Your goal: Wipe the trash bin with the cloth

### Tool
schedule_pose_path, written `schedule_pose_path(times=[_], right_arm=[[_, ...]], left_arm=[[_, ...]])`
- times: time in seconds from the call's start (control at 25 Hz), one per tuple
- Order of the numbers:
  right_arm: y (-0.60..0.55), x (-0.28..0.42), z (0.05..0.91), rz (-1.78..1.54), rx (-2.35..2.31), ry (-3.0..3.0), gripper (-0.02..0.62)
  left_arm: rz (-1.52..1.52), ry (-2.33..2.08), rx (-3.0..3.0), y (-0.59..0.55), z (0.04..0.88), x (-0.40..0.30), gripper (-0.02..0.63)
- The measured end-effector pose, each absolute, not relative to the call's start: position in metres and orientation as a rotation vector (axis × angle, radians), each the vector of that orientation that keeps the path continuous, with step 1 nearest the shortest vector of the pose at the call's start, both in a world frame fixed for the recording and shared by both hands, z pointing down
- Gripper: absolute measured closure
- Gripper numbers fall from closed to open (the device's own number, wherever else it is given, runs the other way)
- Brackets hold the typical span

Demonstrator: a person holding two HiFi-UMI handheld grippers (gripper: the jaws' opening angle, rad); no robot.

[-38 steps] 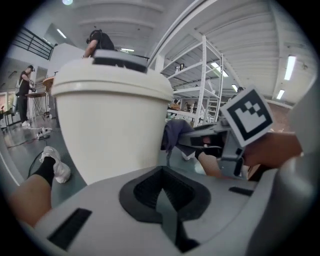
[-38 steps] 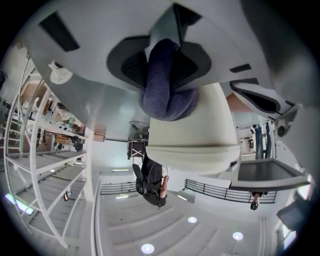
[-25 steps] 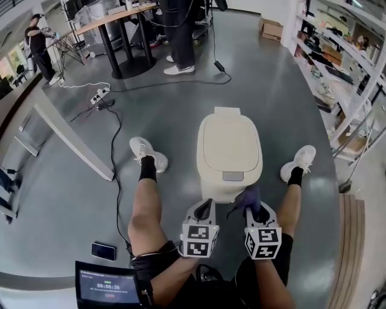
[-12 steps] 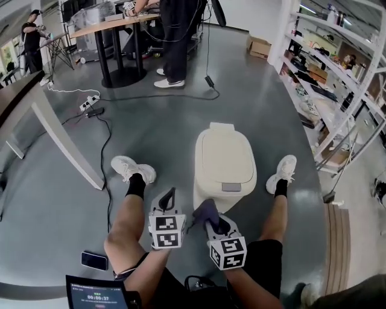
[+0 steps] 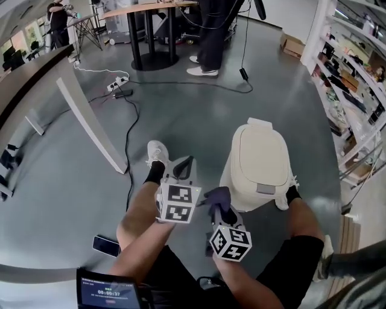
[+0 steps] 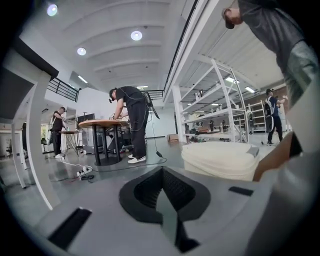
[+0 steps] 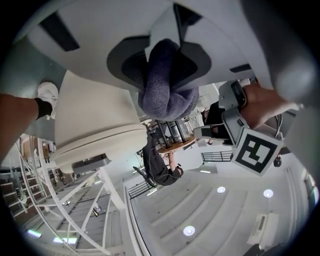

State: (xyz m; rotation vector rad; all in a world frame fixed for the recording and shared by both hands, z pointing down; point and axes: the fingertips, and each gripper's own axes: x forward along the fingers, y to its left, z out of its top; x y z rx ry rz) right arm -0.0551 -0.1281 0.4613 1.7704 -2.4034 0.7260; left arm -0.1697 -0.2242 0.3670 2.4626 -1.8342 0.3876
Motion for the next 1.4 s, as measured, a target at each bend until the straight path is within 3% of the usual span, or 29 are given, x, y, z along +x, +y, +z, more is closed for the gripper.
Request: schedule_pose_path(times=[0.32,0.92,1.4], right_arm=[[-0.151,-0.062,0.457,0.737,1.857,-2.403,0.506],[-0.187,-0.055,0.473,0.904,1.958,-2.339,0.506],[-0.197,-0.045,0.51,0.954,2.014,-2.276,0.506]], left_arm=[[0.4,-1.734,2.411,-0.245,0.408,-0.169,0.609],[0.336,-1.641,2.41,-0.282,0.402,-0.175,0.609],[0.456,-1.523,2.356,-0.261,0.48,-0.175,0.609]])
